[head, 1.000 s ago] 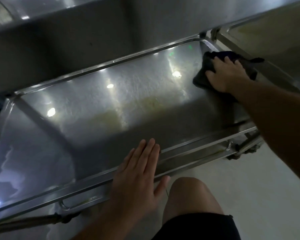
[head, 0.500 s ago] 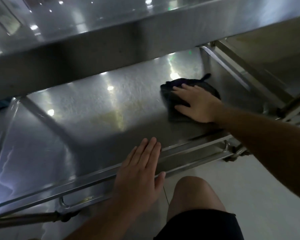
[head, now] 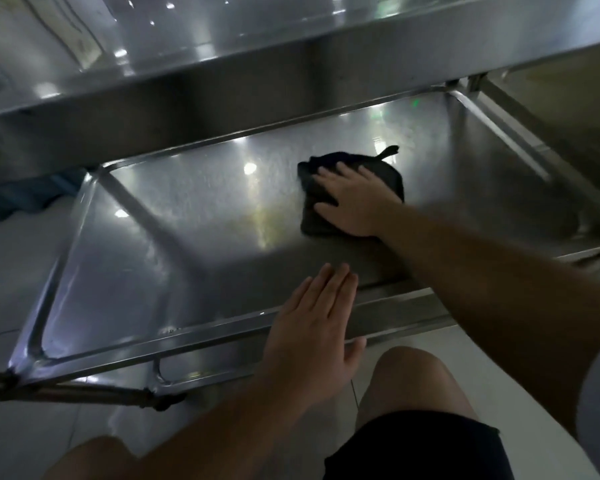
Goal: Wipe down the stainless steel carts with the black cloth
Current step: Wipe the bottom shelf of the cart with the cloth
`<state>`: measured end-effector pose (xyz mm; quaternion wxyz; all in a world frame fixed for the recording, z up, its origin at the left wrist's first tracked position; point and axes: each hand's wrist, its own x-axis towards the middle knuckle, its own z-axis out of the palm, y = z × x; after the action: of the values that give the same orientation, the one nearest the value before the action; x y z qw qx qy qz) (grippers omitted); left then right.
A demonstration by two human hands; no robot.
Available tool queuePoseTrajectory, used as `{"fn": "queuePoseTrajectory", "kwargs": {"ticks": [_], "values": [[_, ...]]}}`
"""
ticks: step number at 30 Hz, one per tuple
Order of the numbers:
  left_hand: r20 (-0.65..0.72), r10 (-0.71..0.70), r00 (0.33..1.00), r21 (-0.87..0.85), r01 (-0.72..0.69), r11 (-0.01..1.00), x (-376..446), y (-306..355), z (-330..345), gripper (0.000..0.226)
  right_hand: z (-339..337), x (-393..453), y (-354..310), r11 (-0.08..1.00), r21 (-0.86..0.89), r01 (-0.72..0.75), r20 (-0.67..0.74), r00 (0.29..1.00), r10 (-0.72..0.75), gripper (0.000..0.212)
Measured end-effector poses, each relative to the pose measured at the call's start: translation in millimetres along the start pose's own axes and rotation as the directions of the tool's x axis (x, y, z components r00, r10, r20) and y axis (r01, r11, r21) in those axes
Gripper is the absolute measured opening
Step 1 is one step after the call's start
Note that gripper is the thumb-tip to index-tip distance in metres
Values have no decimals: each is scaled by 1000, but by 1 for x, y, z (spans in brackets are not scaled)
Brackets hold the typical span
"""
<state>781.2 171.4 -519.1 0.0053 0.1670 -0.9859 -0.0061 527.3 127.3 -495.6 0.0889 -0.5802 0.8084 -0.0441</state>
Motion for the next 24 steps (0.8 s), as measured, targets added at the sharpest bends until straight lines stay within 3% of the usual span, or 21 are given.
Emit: {"fn": "queuePoseTrajectory", "kwargs": {"ticks": [2,4,7,11,13,16,19,24], "values": [[49,21,999,-10,-20,1000,2,-3,-3,89,3,-15,-3,995,4,99,29,995,-99,72],[80,39,996,-52,-35,998,4,-5,-5,90,2,-39,13,996,15,84,18,996,-85,77],[72,46,996,-115,-38,993,4,-6,-9,90,-4,-77,56,993,44,-106,-42,993,108,82],[-24,-8,1000,-313,0,950,-5,-29,-21,77,-11,-115,121,882,105,-459,-83,880,468,70],[-72,-90,993,-263,68,962,-17,-61,-27,70,-13,-119,135,830,126,-544,-57,831,553,69],[-89,-377,922,-197,354,914,-48,-131,-30,68,-10,-105,124,783,119,-611,-61,782,620,71],[9,-598,801,-150,593,791,-74,-170,-24,73,-5,-78,82,785,101,-612,-52,784,618,73],[-20,-626,779,-145,617,773,-69,-167,-14,67,6,-16,-48,923,65,-380,-38,923,383,75]]}}
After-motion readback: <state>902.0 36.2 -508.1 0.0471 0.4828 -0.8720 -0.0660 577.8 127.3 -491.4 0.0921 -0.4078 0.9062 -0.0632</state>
